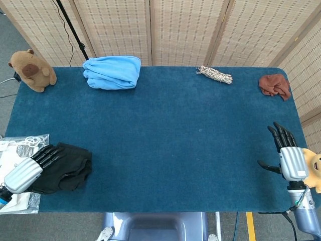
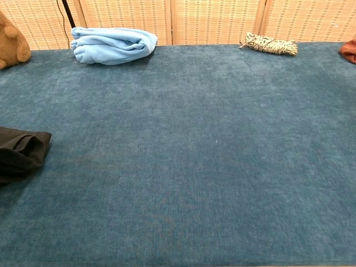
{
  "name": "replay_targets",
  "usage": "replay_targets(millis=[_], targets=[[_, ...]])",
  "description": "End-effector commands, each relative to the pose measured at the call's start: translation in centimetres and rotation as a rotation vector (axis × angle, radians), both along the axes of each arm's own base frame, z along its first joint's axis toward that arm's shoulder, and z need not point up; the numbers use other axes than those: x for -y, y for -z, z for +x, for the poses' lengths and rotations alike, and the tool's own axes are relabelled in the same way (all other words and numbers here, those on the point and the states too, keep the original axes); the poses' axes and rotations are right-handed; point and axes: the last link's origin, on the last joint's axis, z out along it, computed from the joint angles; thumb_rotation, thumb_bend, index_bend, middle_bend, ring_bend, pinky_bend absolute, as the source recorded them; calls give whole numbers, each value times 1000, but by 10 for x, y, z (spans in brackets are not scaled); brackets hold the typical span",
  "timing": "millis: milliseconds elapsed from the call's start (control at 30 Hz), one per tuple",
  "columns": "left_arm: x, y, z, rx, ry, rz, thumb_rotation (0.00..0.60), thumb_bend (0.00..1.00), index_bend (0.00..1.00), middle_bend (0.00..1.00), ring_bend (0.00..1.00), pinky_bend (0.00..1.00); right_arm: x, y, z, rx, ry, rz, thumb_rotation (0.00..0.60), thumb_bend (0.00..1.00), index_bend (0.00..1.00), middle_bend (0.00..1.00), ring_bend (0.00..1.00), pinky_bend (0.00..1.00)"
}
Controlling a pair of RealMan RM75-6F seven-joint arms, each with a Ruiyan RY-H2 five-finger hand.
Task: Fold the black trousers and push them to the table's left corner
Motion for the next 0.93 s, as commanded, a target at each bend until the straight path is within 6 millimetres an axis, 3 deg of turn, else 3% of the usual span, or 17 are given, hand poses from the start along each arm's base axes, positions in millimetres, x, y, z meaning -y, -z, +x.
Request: replay_targets(millis=[33, 333, 467, 633, 933], targets=[[-2, -22, 10, 101, -83, 13, 417, 49, 0, 0, 0, 0, 1, -6, 2, -2, 5, -9, 600, 0, 0, 0, 0, 65], [3, -47, 20, 258, -215, 144, 427, 39, 0, 0, 0, 0, 0, -18, -5, -54, 62, -42, 600, 0, 0, 0, 0, 35], [0, -44, 26, 271, -304, 216, 467, 38, 0, 0, 0, 0, 1, -21, -5, -93, 82, -90, 600, 0, 0, 0, 0, 26], [-6, -29, 42, 169, -372, 388, 599, 30, 0, 0, 0, 0, -2, -20, -4, -119, 75, -102, 600, 0, 0, 0, 0, 17], [-11, -19, 51, 82, -436, 451, 600, 31, 0, 0, 0, 0, -6, -22, -2, -160, 72, -128, 600, 0, 0, 0, 0, 7]])
